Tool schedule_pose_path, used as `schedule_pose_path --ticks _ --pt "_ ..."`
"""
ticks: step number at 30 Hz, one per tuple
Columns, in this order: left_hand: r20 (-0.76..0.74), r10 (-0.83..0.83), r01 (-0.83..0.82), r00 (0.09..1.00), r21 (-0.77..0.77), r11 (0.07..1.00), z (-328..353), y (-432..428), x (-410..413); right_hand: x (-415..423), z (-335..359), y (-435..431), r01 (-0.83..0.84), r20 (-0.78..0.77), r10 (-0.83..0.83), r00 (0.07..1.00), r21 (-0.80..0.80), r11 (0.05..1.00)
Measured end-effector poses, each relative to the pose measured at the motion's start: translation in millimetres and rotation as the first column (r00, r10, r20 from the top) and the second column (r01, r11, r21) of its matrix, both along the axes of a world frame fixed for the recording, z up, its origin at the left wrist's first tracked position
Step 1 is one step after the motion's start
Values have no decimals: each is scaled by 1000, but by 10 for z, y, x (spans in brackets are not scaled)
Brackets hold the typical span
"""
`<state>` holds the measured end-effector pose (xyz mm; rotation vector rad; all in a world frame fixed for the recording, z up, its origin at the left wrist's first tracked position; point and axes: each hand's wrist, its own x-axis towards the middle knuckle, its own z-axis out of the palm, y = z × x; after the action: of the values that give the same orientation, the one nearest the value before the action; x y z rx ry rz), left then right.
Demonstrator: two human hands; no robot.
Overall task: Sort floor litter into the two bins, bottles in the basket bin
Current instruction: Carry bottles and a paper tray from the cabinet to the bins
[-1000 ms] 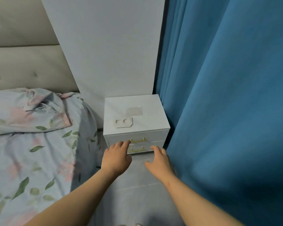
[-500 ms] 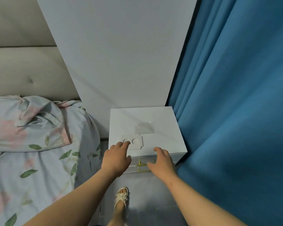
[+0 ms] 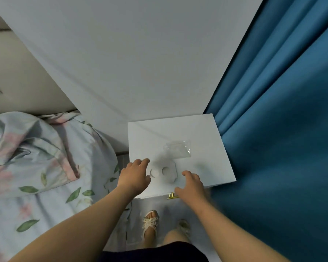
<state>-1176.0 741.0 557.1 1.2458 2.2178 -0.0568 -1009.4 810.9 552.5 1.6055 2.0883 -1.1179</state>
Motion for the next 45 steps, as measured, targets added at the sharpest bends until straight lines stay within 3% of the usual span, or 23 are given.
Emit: schedule_pose_path --ticks 9,19,24,30,39,45 --pt "40 -7 13 999 -154 988 -587 344 -88 -165 -456 503 -56 53 62 997 -103 993" --pt "73 -4 22 997 -256 966 -1196 847 -102 -457 -985 1393 -162 94 166 982 -41 986" --pt "32 -8 16 999 -263 965 -1397 882 -102 -588 -1190 1650 -269 188 259 947 29 963" --pt "-30 36 -41 999 -219 975 -1512 884 -83 -659 -1391 1834 -370 246 368 897 -41 928" --pt "1 103 -100 995 -225 969 -1572 884 -119 -725 -1541 1773 -314 232 309 922 -16 949" --pt "-28 32 -37 999 -226 973 -1602 869 -103 -639 -1595 1680 -271 234 254 938 44 962"
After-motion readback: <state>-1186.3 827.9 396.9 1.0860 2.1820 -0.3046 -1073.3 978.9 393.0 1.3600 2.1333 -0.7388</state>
